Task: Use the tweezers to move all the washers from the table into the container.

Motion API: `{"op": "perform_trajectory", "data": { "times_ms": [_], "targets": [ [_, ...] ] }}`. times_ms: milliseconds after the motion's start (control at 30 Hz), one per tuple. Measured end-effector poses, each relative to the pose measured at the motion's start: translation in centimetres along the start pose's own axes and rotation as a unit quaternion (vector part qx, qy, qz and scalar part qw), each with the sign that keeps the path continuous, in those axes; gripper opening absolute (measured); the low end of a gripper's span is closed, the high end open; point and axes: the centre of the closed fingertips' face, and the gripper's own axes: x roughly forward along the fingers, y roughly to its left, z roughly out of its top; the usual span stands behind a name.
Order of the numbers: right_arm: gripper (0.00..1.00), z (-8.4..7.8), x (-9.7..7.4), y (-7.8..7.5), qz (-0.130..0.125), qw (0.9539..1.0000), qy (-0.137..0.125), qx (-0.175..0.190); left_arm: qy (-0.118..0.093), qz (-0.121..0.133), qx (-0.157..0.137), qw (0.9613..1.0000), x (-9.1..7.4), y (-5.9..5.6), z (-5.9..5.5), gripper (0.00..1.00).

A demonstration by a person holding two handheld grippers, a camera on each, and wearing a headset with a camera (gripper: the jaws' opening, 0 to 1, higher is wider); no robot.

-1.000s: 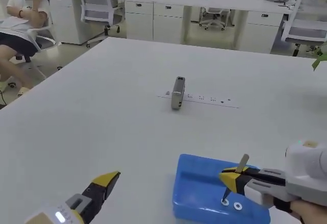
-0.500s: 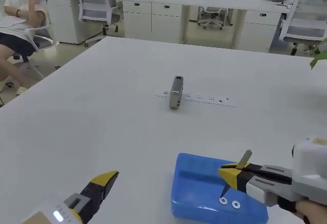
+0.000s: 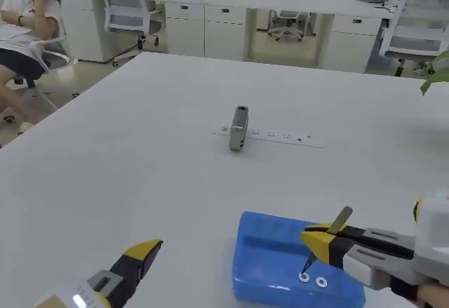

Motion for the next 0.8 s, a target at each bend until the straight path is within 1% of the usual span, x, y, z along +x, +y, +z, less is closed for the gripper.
{"op": "perform_trajectory", "data": {
  "times_ms": [233,400,633,667,733,800],
  "targets": [
    [0.03,-0.2,-0.8,1.1,0.003,1.0,-0.005,0.004,0.001,-0.002,-0.001,1.0,0.0,-0.1,0.0,0.91],
    [0.03,-0.2,-1.1,1.7,0.006,0.9999,-0.011,0.009,0.007,-0.005,0.002,1.0,0.1,-0.2,-0.2,0.91],
    [0.03,-1.1,-1.3,2.6,0.011,0.9997,-0.009,0.019,0.006,0.0,-0.001,1.0,0.1,0.0,-0.2,0.91],
    [0.03,-1.0,-1.4,2.7,0.01,0.9995,-0.016,0.024,0.007,0.001,0.0,1.0,0.1,0.0,-0.3,0.91],
    [0.03,-1.5,-1.3,2.7,0.009,0.9997,-0.007,0.022,0.008,-0.001,0.0,1.0,0.1,0.0,-0.3,0.91],
    [0.03,-1.6,-1.3,2.7,0.011,0.9996,-0.007,0.023,0.009,-0.001,0.0,1.0,0.1,0.0,-0.3,0.91]
  ]
}}
